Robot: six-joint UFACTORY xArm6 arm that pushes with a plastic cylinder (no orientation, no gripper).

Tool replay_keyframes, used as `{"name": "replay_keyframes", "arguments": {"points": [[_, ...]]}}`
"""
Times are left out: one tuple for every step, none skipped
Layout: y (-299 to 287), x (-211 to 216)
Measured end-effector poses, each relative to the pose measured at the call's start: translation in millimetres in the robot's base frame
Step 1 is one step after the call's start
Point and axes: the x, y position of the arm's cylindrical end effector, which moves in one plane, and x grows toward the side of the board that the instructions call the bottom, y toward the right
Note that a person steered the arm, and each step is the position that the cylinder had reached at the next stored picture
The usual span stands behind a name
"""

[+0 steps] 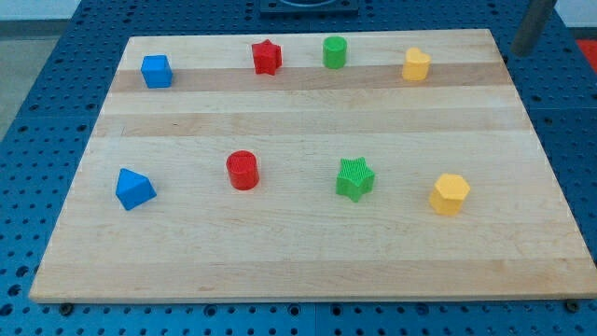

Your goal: Move your arm closer to the red star

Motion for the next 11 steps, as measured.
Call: {"name": "replay_keyframes", "arguments": {"points": [[-52, -10], [-88, -16], [-91, -21], [-115, -44], [-148, -44], [-198, -44], [-253, -44], [-299, -44], [-334, -44], [-343, -44], [-340, -47]]}}
